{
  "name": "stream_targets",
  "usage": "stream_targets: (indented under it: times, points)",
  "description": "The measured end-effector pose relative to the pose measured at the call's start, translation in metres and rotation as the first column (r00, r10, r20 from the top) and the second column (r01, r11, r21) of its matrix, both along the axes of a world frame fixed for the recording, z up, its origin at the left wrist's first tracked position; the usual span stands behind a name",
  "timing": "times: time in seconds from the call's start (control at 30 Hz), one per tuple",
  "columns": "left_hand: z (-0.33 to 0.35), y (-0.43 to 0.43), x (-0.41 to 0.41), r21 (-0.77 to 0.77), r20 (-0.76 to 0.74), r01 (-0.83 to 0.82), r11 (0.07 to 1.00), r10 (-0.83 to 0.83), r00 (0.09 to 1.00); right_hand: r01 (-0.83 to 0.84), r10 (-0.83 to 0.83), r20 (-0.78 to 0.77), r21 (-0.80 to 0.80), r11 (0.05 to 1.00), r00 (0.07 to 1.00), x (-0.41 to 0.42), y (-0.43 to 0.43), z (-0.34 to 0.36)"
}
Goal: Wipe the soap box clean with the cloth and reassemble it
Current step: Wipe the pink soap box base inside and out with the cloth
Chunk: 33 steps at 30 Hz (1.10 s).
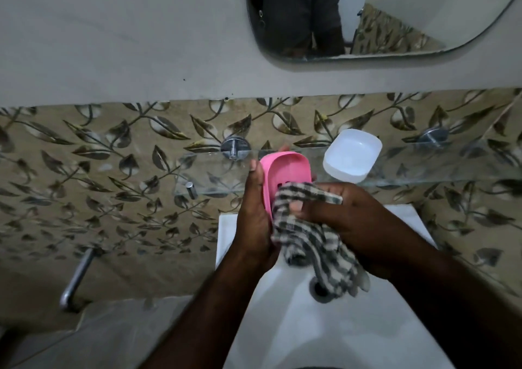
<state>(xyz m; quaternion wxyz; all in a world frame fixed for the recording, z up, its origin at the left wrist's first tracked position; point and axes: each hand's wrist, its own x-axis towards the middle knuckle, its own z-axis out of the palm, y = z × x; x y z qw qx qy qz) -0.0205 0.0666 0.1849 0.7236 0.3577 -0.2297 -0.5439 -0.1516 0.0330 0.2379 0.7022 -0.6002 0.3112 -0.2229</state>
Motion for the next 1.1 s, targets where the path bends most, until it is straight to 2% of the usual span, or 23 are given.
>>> stream_targets:
  times: [0.1, 0.13, 0.2, 0.27, 0.33, 0.43, 0.53, 0.57, 0.67, 0.73, 0.8, 0.87, 0.97, 1.0, 1.07, 1.1]
  points:
    - [-0.005, -0.001, 0.0, -0.019, -0.04, 0.054, 0.998, -0.055, 0.998, 0.207, -0.204, 0.098, -0.024, 0.978, 0.974, -0.002, -0.012, 0.002]
    - [-0.007, -0.001, 0.0, 0.0, -0.017, 0.071, 0.997, -0.071, 0.997, 0.222, -0.213, 0.098, -0.087, 0.971, 0.972, -0.003, -0.015, 0.0]
    - [-0.009, 0.0, 0.0, 0.07, 0.077, 0.073, 0.995, -0.079, 0.994, 0.165, -0.163, 0.035, -0.345, 0.924, 0.986, -0.004, -0.017, -0.004]
    - [-0.007, 0.0, 0.003, 0.106, 0.133, 0.065, 0.992, -0.079, 0.988, 0.048, -0.094, -0.043, -0.615, 0.787, 0.995, -0.002, -0.013, -0.008]
    - [-0.003, 0.001, 0.009, 0.095, 0.125, 0.044, 0.995, -0.056, 0.991, -0.124, -0.039, -0.18, -0.804, 0.581, 0.983, -0.001, -0.005, -0.014]
    - [-0.003, 0.001, 0.019, 0.089, 0.157, 0.002, 0.996, -0.016, 0.987, -0.355, -0.082, -0.397, -0.882, 0.309, 0.914, -0.007, 0.003, -0.03]
    - [-0.004, -0.002, 0.016, 0.153, 0.153, -0.026, 0.988, 0.002, 0.988, -0.409, -0.213, -0.441, -0.895, 0.179, 0.872, -0.014, 0.0, -0.031]
    - [-0.005, -0.003, 0.015, 0.187, 0.135, -0.03, 0.982, 0.005, 0.991, -0.396, -0.241, -0.431, -0.9, 0.181, 0.87, -0.014, -0.002, -0.028]
    - [-0.011, -0.003, 0.016, 0.207, 0.087, 0.061, 0.976, -0.08, 0.993, -0.191, -0.351, -0.306, -0.926, 0.325, 0.885, -0.013, -0.015, -0.01]
    - [-0.013, -0.002, 0.015, 0.192, 0.081, 0.083, 0.978, -0.1, 0.992, -0.095, -0.425, -0.256, -0.927, 0.364, 0.868, -0.014, -0.022, -0.003]
    - [-0.011, 0.0, 0.011, 0.184, 0.076, 0.077, 0.98, -0.093, 0.993, -0.119, -0.398, -0.281, -0.915, 0.386, 0.873, -0.011, -0.017, -0.006]
    - [-0.009, 0.001, 0.008, 0.191, 0.085, 0.052, 0.98, -0.07, 0.994, -0.168, -0.304, -0.341, -0.862, 0.478, 0.89, -0.004, 0.0, -0.019]
    - [-0.011, 0.004, 0.011, 0.197, 0.131, 0.015, 0.98, -0.041, 0.991, -0.221, -0.145, -0.433, -0.686, 0.693, 0.89, 0.001, 0.014, -0.033]
    - [-0.012, 0.006, 0.012, 0.196, 0.117, 0.021, 0.98, -0.045, 0.992, -0.19, -0.079, -0.401, -0.587, 0.787, 0.913, 0.0, 0.013, -0.033]
    - [-0.012, 0.009, 0.01, 0.189, 0.078, 0.031, 0.982, -0.047, 0.996, 0.002, -0.071, -0.198, -0.326, 0.945, 0.978, -0.002, 0.007, -0.03]
    - [-0.012, 0.01, 0.008, 0.183, 0.094, 0.028, 0.983, -0.046, 0.994, 0.118, -0.141, -0.102, -0.202, 0.972, 0.985, -0.002, 0.005, -0.031]
